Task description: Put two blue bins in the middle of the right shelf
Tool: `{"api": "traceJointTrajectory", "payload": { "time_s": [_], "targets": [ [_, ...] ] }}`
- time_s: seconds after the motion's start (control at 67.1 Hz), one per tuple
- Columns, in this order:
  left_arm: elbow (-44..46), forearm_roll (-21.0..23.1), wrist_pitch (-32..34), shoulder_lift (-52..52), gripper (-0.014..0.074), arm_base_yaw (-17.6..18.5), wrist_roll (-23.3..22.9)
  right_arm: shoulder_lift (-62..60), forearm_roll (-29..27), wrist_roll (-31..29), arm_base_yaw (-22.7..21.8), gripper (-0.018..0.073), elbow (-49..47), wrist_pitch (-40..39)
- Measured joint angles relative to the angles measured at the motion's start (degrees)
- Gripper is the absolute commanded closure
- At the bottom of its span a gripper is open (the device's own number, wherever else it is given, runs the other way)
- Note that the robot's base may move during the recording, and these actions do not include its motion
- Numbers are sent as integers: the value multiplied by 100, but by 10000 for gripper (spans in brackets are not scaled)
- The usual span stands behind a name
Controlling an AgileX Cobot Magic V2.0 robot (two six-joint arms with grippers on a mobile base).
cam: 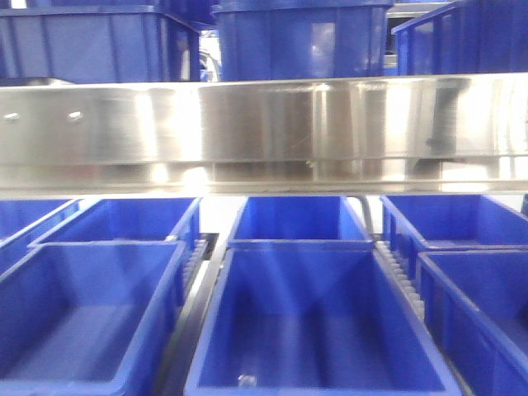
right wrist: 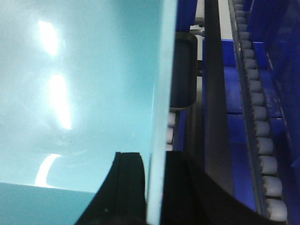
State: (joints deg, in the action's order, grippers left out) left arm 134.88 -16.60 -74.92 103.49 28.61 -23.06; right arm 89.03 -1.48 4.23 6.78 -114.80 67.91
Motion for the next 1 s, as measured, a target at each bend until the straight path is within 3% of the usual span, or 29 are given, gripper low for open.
{"api": "traceJointTrajectory", "payload": {
  "time_s": [0.998],
  "targets": [
    [2, -22, -14, -18, 708, 0, 0, 0, -62, 0, 9, 727, 0, -26]
  ]
}}
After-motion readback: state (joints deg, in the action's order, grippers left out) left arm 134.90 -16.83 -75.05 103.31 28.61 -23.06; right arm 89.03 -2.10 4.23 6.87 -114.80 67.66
